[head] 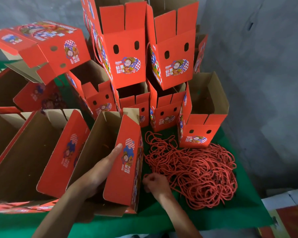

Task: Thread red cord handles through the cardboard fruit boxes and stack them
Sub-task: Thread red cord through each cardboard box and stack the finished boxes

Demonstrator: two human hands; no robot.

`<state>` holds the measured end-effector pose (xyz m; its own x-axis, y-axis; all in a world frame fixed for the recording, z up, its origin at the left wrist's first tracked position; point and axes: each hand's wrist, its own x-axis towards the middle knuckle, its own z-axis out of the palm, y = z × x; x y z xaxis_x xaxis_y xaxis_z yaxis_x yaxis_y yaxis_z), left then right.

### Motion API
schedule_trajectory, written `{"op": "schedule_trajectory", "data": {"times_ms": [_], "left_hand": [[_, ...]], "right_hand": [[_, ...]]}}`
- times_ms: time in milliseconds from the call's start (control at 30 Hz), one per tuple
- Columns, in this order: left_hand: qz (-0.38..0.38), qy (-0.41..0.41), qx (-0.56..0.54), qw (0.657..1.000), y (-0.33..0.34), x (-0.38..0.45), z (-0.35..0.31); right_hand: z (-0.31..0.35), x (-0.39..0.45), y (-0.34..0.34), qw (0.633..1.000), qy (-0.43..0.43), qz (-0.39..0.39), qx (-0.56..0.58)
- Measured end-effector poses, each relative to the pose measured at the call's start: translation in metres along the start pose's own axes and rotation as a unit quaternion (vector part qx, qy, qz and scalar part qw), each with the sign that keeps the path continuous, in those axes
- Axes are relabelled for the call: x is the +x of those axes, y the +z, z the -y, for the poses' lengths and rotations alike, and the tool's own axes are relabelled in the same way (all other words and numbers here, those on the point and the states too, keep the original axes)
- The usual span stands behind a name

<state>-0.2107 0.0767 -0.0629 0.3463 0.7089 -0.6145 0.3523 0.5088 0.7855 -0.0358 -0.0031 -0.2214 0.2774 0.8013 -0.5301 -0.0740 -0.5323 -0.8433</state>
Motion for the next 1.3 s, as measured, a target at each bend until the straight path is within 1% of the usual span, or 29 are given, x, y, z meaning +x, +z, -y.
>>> {"op": "schedule_trajectory", "data": {"times_ms": [33,67,133,267,333,467,633,667,767,833,900,967,1100,1200,1300], "left_hand": [[0.004,-0.001,-0.001,1.0,-0.003,0.002,0.001],[0.008,-0.002,-0.002,1.0,-0.005,0.004,0.001],[0.018,-0.004,-0.004,1.0,-0.009,0.008,0.001],[0.042,-0.014,-0.001,0.999,-0.014,0.018,0.005],[0.048,-0.017,0.005,0.999,-0.014,0.021,0.007],[0.057,-0.017,0.028,0.998,-0.014,0.021,0.004],[0.047,-0.018,0.04,0.998,-0.015,0.026,0.003],[0.046,-0.019,0.043,0.998,-0.015,0.026,0.003],[0.039,-0.018,0.052,0.998,-0.015,0.027,0.006],[0.036,-0.011,0.055,0.998,-0.016,0.027,0.006],[0.036,-0.006,0.059,0.998,-0.016,0.027,0.005],[0.033,-0.002,0.068,0.997,-0.015,0.027,0.003],[0.03,-0.003,0.065,0.997,-0.015,0.027,0.008],[0.027,-0.002,0.056,0.998,-0.016,0.028,0.012],[0.026,-0.002,0.049,0.998,-0.02,0.026,0.011]], "right_hand": [[0.005,-0.006,0.005,0.996,-0.02,0.011,0.084],[0.008,-0.012,0.008,0.989,-0.041,0.014,0.144],[0.016,-0.023,0.013,0.974,-0.067,0.021,0.214],[0.018,-0.031,0.022,0.953,-0.098,0.052,0.281],[0.018,-0.032,0.023,0.948,-0.109,0.036,0.296],[0.016,-0.034,0.022,0.955,-0.111,-0.009,0.273],[0.019,-0.036,0.026,0.956,-0.121,0.013,0.266],[0.018,-0.037,0.025,0.96,-0.128,0.013,0.25],[0.015,-0.039,0.019,0.978,-0.166,0.001,0.125],[0.013,-0.039,0.015,0.982,-0.172,0.004,0.074],[0.012,-0.039,0.012,0.985,-0.151,0.012,0.087],[0.01,-0.039,0.01,0.983,-0.126,0.022,0.129],[0.007,-0.038,0.008,0.97,-0.099,0.006,0.221],[0.008,-0.035,0.005,0.957,-0.094,-0.001,0.275],[0.007,-0.038,0.003,0.955,-0.105,-0.007,0.278]]}}
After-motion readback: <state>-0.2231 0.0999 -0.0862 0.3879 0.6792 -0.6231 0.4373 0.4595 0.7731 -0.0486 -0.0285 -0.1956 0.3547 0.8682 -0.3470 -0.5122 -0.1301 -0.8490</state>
